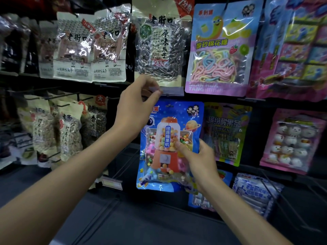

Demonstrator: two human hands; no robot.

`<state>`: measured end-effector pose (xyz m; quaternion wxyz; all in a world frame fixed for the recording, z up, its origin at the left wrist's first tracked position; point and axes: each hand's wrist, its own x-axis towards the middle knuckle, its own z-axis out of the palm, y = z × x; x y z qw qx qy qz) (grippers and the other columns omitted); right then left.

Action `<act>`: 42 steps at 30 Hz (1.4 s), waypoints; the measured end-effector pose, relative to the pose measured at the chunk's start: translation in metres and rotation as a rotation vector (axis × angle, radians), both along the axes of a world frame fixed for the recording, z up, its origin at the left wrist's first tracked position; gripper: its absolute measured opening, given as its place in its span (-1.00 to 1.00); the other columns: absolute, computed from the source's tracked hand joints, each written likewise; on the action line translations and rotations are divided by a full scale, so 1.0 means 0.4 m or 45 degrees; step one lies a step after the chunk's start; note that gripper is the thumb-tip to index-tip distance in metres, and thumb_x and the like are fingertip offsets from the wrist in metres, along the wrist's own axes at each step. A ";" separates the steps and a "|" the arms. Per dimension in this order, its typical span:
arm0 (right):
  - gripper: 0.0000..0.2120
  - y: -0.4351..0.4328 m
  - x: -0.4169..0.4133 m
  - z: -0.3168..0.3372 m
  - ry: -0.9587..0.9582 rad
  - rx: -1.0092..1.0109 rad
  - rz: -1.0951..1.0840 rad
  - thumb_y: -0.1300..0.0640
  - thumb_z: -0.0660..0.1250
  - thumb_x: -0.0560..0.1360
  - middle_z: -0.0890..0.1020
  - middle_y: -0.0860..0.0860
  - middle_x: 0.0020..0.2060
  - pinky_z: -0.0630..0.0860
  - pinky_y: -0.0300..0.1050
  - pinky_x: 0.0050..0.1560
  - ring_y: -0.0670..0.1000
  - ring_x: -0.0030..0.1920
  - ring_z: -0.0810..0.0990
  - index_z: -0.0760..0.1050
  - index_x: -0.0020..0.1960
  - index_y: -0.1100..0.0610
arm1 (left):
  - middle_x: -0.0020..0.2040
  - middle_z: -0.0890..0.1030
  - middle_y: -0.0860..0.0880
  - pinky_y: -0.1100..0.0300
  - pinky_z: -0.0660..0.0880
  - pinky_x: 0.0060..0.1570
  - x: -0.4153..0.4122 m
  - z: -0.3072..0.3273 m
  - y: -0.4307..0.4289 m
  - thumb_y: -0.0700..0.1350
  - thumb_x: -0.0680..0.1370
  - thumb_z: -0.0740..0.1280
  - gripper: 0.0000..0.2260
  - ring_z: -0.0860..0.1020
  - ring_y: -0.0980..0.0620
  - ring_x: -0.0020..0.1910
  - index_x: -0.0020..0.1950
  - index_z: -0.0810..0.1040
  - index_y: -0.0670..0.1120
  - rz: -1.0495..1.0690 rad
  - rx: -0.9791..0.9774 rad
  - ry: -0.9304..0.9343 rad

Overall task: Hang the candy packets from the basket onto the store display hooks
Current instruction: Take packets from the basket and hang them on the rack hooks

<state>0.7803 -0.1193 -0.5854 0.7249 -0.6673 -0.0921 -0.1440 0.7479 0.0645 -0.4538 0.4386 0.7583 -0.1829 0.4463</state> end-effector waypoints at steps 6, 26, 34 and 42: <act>0.00 -0.005 0.022 -0.011 0.009 0.003 0.000 -0.49 0.61 0.15 0.64 -0.01 0.33 0.64 0.25 0.21 0.12 0.28 0.67 0.49 0.45 -0.04 | 0.04 0.66 0.12 0.17 0.58 0.07 -0.002 -0.020 0.000 -0.13 0.64 0.43 -0.90 0.63 0.15 0.02 0.13 0.57 -0.02 -0.023 -0.077 0.017; -0.55 -0.030 0.186 -0.007 0.044 -0.056 -0.086 -0.10 0.59 0.46 0.75 0.04 0.05 0.65 -0.12 -0.32 0.07 -0.11 0.77 0.55 0.26 -0.01 | -0.11 0.72 -0.04 0.21 0.58 -0.36 0.223 -0.279 -0.058 -0.06 0.64 0.41 -0.82 0.74 0.10 -0.24 0.23 0.56 0.00 -0.186 -0.760 0.737; -0.60 -0.026 0.243 0.010 0.025 -0.061 -0.131 0.02 0.54 0.53 0.63 -0.14 0.08 0.65 -0.26 -0.27 -0.14 -0.10 0.70 0.38 0.22 -0.07 | -0.15 0.76 -0.05 0.10 0.60 -0.27 0.315 -0.282 -0.074 -0.07 0.63 0.43 -0.81 0.75 0.02 -0.24 0.22 0.60 -0.06 -0.199 -0.817 0.694; -0.59 -0.013 0.279 0.002 -0.007 -0.201 -0.363 -0.08 0.54 0.51 0.55 -0.06 0.17 0.55 -0.06 0.09 0.00 0.15 0.58 0.47 0.19 0.09 | -0.08 0.72 -0.06 0.24 0.57 -0.36 0.358 -0.293 -0.076 -0.08 0.59 0.48 -0.76 0.72 0.07 -0.26 0.21 0.57 -0.10 -0.150 -0.803 0.649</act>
